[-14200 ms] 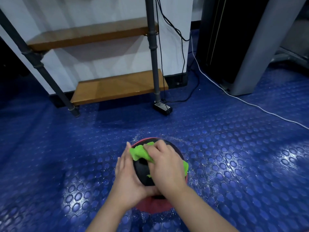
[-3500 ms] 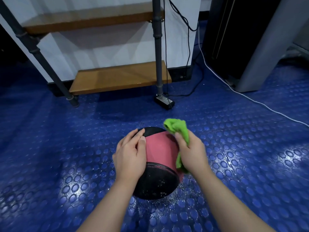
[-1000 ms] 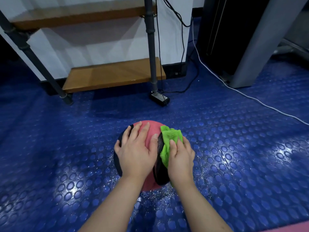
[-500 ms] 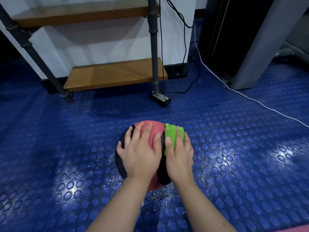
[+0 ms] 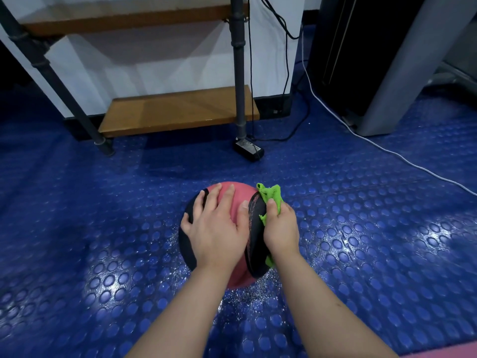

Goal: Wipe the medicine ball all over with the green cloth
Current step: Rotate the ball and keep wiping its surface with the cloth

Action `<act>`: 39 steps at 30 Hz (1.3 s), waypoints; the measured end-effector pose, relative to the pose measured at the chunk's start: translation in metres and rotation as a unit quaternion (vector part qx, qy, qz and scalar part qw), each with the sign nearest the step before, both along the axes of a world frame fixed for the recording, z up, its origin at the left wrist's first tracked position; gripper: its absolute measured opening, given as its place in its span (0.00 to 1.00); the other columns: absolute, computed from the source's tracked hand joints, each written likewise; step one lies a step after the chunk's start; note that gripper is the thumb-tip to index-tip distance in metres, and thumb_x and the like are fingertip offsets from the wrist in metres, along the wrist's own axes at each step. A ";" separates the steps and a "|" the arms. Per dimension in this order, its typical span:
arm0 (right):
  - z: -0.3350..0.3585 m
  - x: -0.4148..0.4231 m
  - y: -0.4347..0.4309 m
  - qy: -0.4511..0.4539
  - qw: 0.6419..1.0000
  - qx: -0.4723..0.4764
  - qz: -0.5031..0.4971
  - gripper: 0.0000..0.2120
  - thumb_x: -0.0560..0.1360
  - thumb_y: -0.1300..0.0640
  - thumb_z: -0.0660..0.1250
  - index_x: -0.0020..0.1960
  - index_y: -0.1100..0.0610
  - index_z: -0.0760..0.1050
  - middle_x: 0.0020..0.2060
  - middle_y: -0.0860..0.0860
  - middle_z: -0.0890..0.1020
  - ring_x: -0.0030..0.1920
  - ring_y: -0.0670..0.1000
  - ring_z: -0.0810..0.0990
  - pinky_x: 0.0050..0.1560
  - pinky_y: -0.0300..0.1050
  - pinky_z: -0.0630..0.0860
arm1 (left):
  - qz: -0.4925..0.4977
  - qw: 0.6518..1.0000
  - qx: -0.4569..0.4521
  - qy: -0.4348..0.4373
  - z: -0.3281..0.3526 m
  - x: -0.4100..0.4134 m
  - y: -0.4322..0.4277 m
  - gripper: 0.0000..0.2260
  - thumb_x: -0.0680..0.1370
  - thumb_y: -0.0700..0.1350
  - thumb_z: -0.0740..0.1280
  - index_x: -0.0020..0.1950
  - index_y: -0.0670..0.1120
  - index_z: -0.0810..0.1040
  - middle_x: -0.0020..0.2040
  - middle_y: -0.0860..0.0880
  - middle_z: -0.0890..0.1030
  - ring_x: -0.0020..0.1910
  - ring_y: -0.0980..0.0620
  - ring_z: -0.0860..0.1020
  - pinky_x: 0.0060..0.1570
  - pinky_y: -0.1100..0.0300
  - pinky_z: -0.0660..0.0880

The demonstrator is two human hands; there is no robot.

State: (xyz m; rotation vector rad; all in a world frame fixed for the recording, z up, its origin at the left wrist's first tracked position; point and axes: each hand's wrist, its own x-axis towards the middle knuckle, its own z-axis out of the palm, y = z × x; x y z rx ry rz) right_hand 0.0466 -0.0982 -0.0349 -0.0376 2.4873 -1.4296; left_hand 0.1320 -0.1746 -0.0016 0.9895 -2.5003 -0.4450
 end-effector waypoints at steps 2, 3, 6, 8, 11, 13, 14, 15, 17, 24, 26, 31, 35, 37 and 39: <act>-0.002 -0.014 0.001 -0.066 0.998 -0.016 -0.014 0.20 0.81 0.46 0.53 0.58 0.58 0.75 0.57 0.56 0.78 0.57 0.59 0.76 0.59 0.56 0.72 | 0.002 1.000 -0.001 0.005 -0.001 0.003 0.002 0.23 0.79 0.62 0.54 0.70 0.58 0.73 0.73 0.56 0.71 0.74 0.47 0.65 0.65 0.34 0.63; -0.003 -0.020 0.003 -0.111 0.993 -0.038 -0.019 0.19 0.81 0.46 0.54 0.56 0.58 0.75 0.55 0.57 0.79 0.55 0.60 0.77 0.59 0.56 0.73 | 0.002 1.000 -0.006 0.010 -0.002 0.006 0.004 0.22 0.79 0.62 0.54 0.70 0.58 0.73 0.73 0.56 0.71 0.74 0.47 0.66 0.64 0.34 0.63; -0.012 -0.027 0.009 -0.220 0.970 -0.101 -0.027 0.17 0.81 0.46 0.56 0.53 0.58 0.74 0.53 0.58 0.79 0.55 0.60 0.77 0.61 0.59 0.73 | 0.007 0.999 -0.020 0.024 -0.005 0.015 0.008 0.23 0.79 0.62 0.54 0.70 0.58 0.74 0.72 0.56 0.72 0.73 0.47 0.67 0.64 0.35 0.65; -0.011 -0.022 0.010 -0.226 0.966 -0.125 -0.036 0.15 0.81 0.45 0.56 0.50 0.56 0.73 0.52 0.57 0.79 0.54 0.59 0.77 0.61 0.59 0.73 | 0.012 1.000 -0.016 0.024 -0.005 0.014 0.007 0.23 0.79 0.62 0.54 0.70 0.59 0.74 0.72 0.56 0.72 0.73 0.47 0.67 0.64 0.35 0.64; -0.004 0.003 0.016 -0.091 0.993 -0.069 -0.033 0.16 0.82 0.47 0.54 0.45 0.57 0.73 0.47 0.56 0.79 0.49 0.59 0.77 0.51 0.52 0.74 | 0.016 1.000 -0.004 0.020 -0.002 0.010 0.001 0.23 0.78 0.62 0.53 0.70 0.59 0.73 0.72 0.56 0.72 0.74 0.48 0.66 0.65 0.35 0.64; -0.008 0.031 0.021 0.024 0.998 -0.056 -0.034 0.17 0.81 0.47 0.53 0.49 0.58 0.74 0.47 0.54 0.79 0.49 0.57 0.77 0.47 0.49 0.71 | 0.019 1.000 0.007 0.020 -0.001 0.007 -0.006 0.25 0.77 0.63 0.51 0.70 0.60 0.73 0.73 0.57 0.71 0.74 0.49 0.65 0.66 0.35 0.63; -0.012 0.044 0.022 0.064 0.995 -0.072 -0.036 0.19 0.80 0.46 0.52 0.53 0.58 0.75 0.49 0.54 0.80 0.51 0.56 0.77 0.49 0.49 0.72 | 0.018 1.000 0.011 0.022 -0.001 0.006 -0.008 0.25 0.77 0.63 0.51 0.70 0.60 0.73 0.73 0.57 0.71 0.74 0.49 0.65 0.66 0.36 0.63; -0.015 0.051 0.023 0.078 0.992 -0.091 -0.038 0.20 0.79 0.45 0.52 0.55 0.58 0.76 0.50 0.53 0.80 0.52 0.55 0.77 0.52 0.50 0.73 | 0.013 1.000 0.011 0.023 -0.001 0.007 -0.010 0.25 0.77 0.63 0.51 0.70 0.59 0.73 0.73 0.57 0.71 0.74 0.49 0.65 0.66 0.36 0.63; -0.020 0.044 0.023 0.039 0.992 -0.106 -0.062 0.17 0.81 0.48 0.53 0.52 0.58 0.76 0.46 0.54 0.80 0.50 0.56 0.78 0.51 0.50 0.74 | 0.000 1.000 0.002 0.029 -0.002 0.010 -0.009 0.24 0.78 0.63 0.52 0.69 0.59 0.74 0.72 0.57 0.72 0.73 0.48 0.67 0.65 0.36 0.65; -0.046 0.005 0.026 -0.286 0.941 -0.159 -0.085 0.17 0.81 0.47 0.56 0.49 0.58 0.76 0.48 0.59 0.82 0.50 0.60 0.80 0.57 0.62 0.76 | -0.001 0.998 0.001 0.066 -0.006 0.022 -0.009 0.22 0.78 0.62 0.54 0.68 0.59 0.75 0.71 0.57 0.73 0.73 0.49 0.67 0.66 0.37 0.65; -0.038 0.020 0.023 -0.198 0.965 -0.133 -0.104 0.16 0.81 0.48 0.56 0.43 0.57 0.74 0.44 0.58 0.81 0.48 0.61 0.80 0.54 0.61 0.76 | 0.006 0.998 0.012 0.064 -0.004 0.021 -0.010 0.23 0.77 0.62 0.53 0.69 0.59 0.75 0.72 0.57 0.73 0.74 0.49 0.67 0.66 0.37 0.64; -0.025 0.074 0.022 -0.018 0.984 -0.136 -0.115 0.20 0.79 0.43 0.53 0.51 0.55 0.76 0.44 0.55 0.80 0.46 0.57 0.79 0.49 0.54 0.77 | 0.004 0.998 0.022 0.054 -0.001 0.012 -0.015 0.25 0.77 0.63 0.51 0.69 0.59 0.75 0.72 0.57 0.73 0.74 0.49 0.66 0.66 0.37 0.64; -0.028 0.049 0.024 -0.125 0.966 -0.161 -0.157 0.15 0.82 0.51 0.55 0.47 0.58 0.75 0.39 0.53 0.79 0.43 0.57 0.77 0.48 0.51 0.75 | -0.010 0.999 0.007 0.049 -0.003 0.013 -0.011 0.23 0.78 0.63 0.54 0.69 0.58 0.75 0.71 0.57 0.73 0.73 0.49 0.67 0.65 0.36 0.65; -0.040 0.033 0.029 -0.227 0.951 -0.164 -0.132 0.16 0.82 0.49 0.55 0.52 0.59 0.75 0.47 0.56 0.80 0.49 0.59 0.79 0.55 0.57 0.76 | -0.015 0.999 0.007 0.051 -0.004 0.014 -0.012 0.23 0.78 0.63 0.54 0.69 0.59 0.75 0.71 0.58 0.73 0.73 0.49 0.67 0.65 0.37 0.65; -0.047 0.020 0.034 -0.311 0.931 -0.166 -0.095 0.18 0.81 0.47 0.56 0.55 0.62 0.75 0.49 0.59 0.81 0.51 0.60 0.80 0.56 0.61 0.77 | -0.018 0.998 0.013 0.053 -0.004 0.017 -0.014 0.23 0.77 0.63 0.54 0.69 0.59 0.74 0.71 0.59 0.73 0.73 0.50 0.66 0.66 0.38 0.64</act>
